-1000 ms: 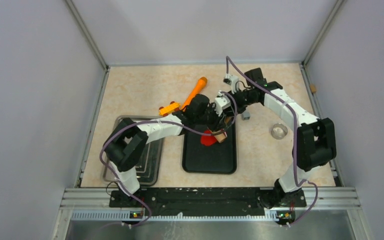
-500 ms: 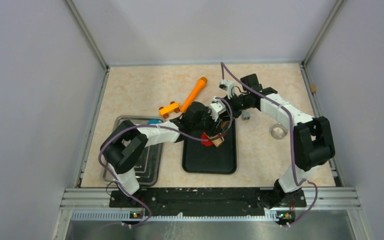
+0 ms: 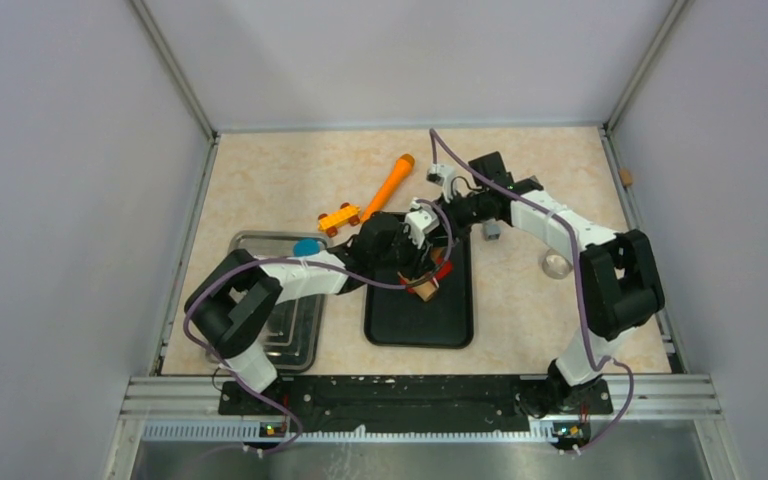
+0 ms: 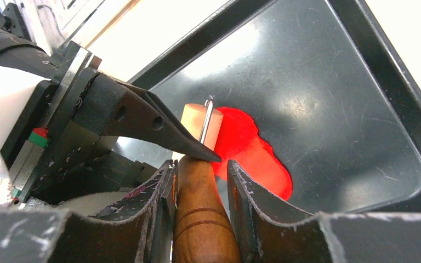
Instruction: Roll out the dumpling wrappers from the dough
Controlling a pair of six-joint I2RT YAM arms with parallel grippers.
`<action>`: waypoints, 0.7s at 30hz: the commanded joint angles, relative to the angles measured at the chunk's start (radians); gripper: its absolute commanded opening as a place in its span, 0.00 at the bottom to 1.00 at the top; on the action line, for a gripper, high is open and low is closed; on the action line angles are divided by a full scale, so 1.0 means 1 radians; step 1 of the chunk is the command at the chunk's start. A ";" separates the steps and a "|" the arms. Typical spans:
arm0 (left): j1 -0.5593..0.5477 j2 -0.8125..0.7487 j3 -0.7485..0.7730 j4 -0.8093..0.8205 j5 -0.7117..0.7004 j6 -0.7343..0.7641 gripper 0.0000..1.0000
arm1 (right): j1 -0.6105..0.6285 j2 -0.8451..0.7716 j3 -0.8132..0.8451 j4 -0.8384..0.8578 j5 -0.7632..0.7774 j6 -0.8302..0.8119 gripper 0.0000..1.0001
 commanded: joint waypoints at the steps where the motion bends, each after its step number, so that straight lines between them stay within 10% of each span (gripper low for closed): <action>1: 0.006 -0.001 -0.057 -0.211 -0.027 -0.045 0.00 | 0.066 0.109 -0.070 -0.016 0.175 -0.080 0.00; 21: 0.050 -0.194 0.100 -0.402 0.103 0.037 0.00 | 0.093 0.040 0.210 -0.157 0.097 0.008 0.00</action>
